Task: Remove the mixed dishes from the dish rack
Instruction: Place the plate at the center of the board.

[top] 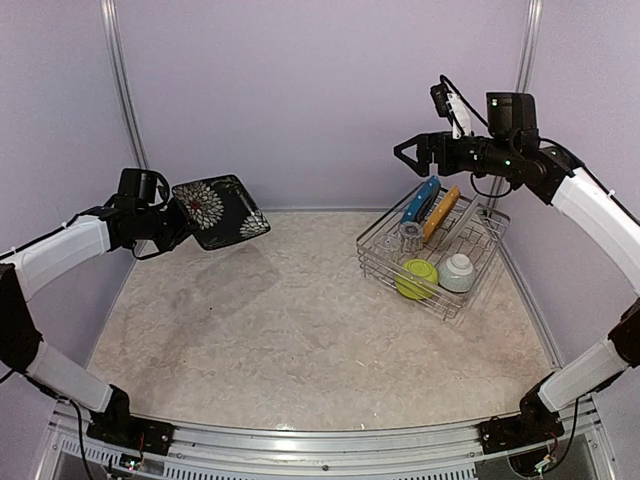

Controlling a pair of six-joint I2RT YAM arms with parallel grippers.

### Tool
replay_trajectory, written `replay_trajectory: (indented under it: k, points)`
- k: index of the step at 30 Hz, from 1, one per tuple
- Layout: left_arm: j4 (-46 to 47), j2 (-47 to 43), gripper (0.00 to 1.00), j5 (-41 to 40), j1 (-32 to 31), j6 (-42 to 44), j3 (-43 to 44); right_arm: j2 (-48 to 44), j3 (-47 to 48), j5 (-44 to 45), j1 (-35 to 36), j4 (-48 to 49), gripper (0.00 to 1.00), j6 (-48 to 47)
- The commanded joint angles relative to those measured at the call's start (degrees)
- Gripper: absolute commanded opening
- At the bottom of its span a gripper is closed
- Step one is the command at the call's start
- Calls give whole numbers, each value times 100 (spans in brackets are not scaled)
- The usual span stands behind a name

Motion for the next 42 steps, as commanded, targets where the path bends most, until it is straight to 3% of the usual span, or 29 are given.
replay_trajectory:
  k: [1, 5, 16, 26, 42]
  points:
    - [1467, 20, 0, 111, -60, -486, 204, -65, -119, 173, -61, -164, 99, -79]
    - [1450, 538, 0, 1574, -1, -147, 564, -89, -134, 77, -61, -273, 99, -178]
    - [365, 2191, 0, 3512, 176, 379, 1753, -190, -283, -72, -87, -392, 99, -324]
    - [4, 3505, 0, 4035, 230, 1129, 2584, -259, -450, -78, -89, -364, 99, -194]
    - [-135, 4638, 0, 4509, 333, 1524, 3156, -256, -689, -141, -93, -272, 99, 178]
